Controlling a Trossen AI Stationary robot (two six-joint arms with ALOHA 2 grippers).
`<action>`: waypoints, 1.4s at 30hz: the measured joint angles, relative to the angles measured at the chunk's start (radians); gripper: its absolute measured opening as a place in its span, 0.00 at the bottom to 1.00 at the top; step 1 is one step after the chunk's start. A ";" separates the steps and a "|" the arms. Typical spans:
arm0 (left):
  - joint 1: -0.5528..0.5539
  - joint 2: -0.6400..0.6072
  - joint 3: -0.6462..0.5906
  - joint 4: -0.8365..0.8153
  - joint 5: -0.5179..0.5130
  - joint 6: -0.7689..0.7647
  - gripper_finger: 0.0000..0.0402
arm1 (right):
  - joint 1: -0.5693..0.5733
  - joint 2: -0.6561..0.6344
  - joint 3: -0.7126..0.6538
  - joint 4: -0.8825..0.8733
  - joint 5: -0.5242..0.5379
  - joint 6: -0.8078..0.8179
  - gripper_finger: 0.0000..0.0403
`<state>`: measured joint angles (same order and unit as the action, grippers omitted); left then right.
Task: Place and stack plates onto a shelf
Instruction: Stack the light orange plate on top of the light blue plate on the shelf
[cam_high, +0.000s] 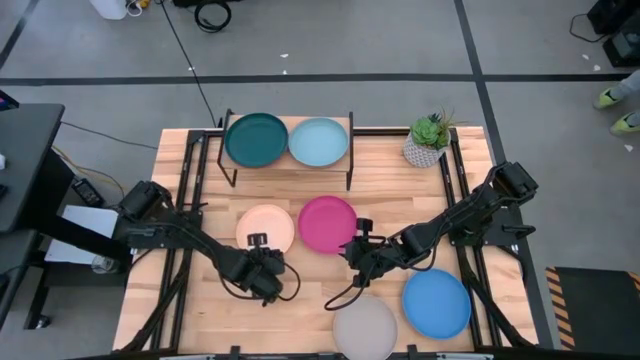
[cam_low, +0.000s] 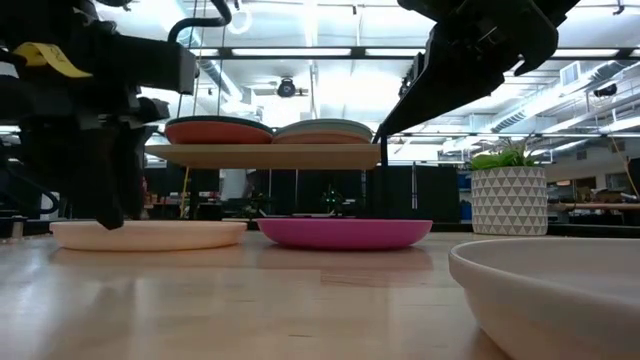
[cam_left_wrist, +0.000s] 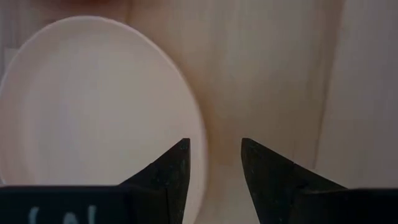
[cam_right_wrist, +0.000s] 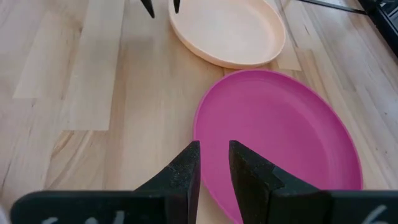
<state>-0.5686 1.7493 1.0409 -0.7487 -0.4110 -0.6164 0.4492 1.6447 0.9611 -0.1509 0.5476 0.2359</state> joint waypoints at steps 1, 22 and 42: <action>0.001 0.000 0.000 -0.006 0.000 0.000 0.37 | 0.000 0.000 0.000 0.000 0.000 0.000 0.22; 0.116 0.048 0.002 -0.033 0.144 0.073 0.04 | 0.001 0.000 0.000 -0.001 0.000 0.000 0.22; 0.077 -0.005 0.670 -0.473 -0.126 0.293 0.04 | 0.028 0.000 0.000 -0.031 0.000 0.057 0.22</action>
<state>-0.4918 1.7439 1.7104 -1.2217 -0.5368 -0.3237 0.4768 1.6447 0.9611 -0.1818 0.5480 0.2931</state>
